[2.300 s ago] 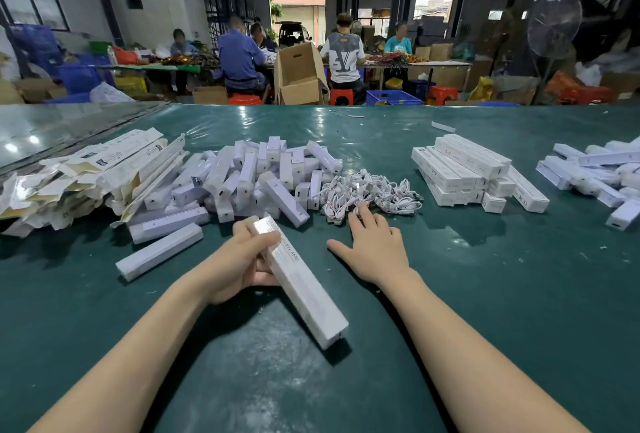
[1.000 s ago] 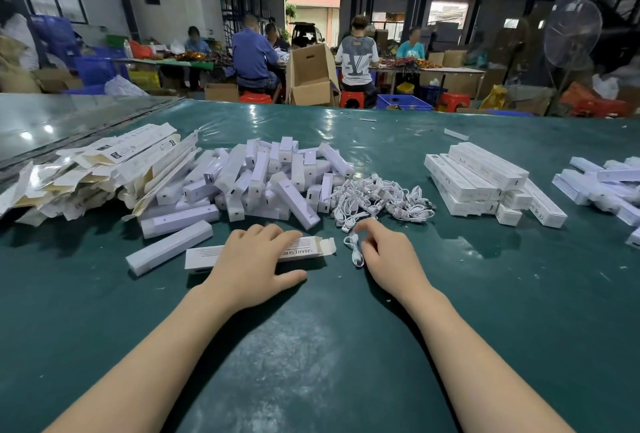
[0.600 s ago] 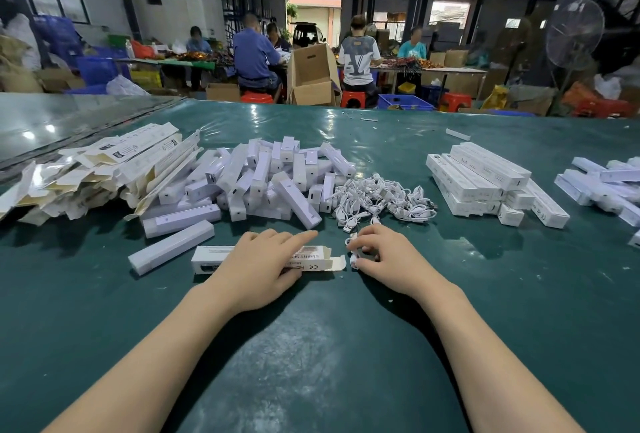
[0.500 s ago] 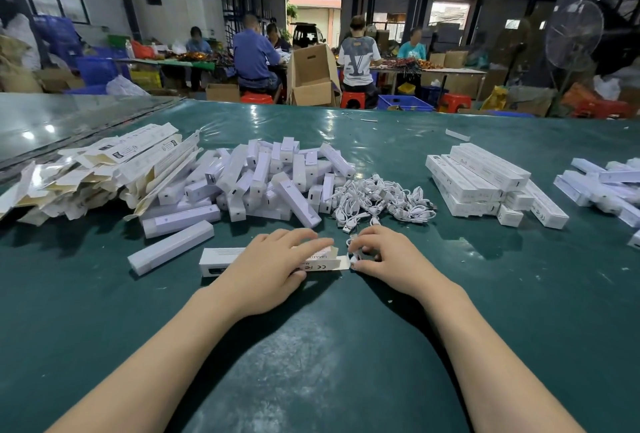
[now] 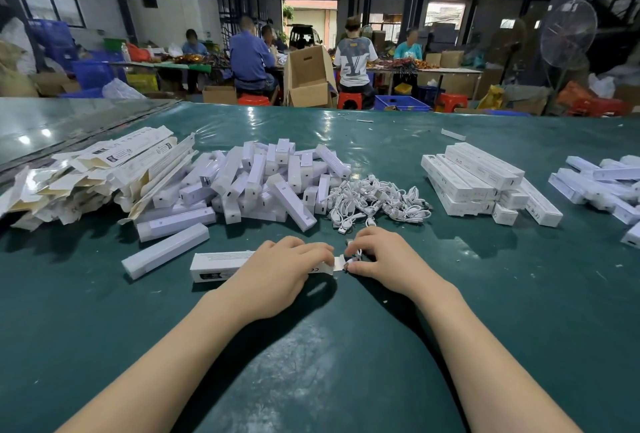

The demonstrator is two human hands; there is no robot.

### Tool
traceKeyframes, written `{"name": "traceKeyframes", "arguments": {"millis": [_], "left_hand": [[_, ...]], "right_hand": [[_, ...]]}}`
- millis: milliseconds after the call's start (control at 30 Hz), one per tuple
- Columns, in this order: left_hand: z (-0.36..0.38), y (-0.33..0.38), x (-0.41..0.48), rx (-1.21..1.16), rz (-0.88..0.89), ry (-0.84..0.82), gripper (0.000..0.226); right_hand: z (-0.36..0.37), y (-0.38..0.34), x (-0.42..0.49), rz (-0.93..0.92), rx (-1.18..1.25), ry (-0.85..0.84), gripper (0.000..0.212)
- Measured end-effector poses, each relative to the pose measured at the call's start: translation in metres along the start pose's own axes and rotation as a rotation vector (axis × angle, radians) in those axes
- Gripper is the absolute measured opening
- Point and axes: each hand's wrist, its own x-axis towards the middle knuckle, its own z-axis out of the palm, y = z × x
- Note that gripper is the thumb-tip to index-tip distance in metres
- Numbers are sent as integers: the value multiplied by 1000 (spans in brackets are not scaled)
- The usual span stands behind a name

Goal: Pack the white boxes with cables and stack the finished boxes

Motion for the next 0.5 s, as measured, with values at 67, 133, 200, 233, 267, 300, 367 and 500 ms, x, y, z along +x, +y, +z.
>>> {"name": "traceKeyframes", "arguments": {"millis": [67, 133, 200, 233, 267, 300, 367, 500], "left_hand": [[0, -1, 0, 3, -9, 2, 46], [0, -3, -2, -16, -20, 21, 42], [1, -5, -5, -55, -36, 39, 40], [1, -6, -6, -78, -40, 48, 40], [1, -7, -7, -101, -41, 58, 40], [1, -7, -7, -119, -40, 67, 41], [1, -7, -7, -142, -40, 81, 41], [0, -5, -7, -161, -36, 108, 41]], "right_hand": [[-1, 0, -2, 8, 14, 34, 11], [1, 1, -3, 23, 47, 88, 9], [4, 0, -4, 64, 108, 175, 11], [5, -2, -4, 84, 155, 239, 19], [7, -4, -4, 96, 211, 306, 27], [8, -7, -3, 96, 273, 362, 32], [10, -15, -3, 86, 409, 423, 34], [20, -29, -2, 105, 572, 385, 36]]}}
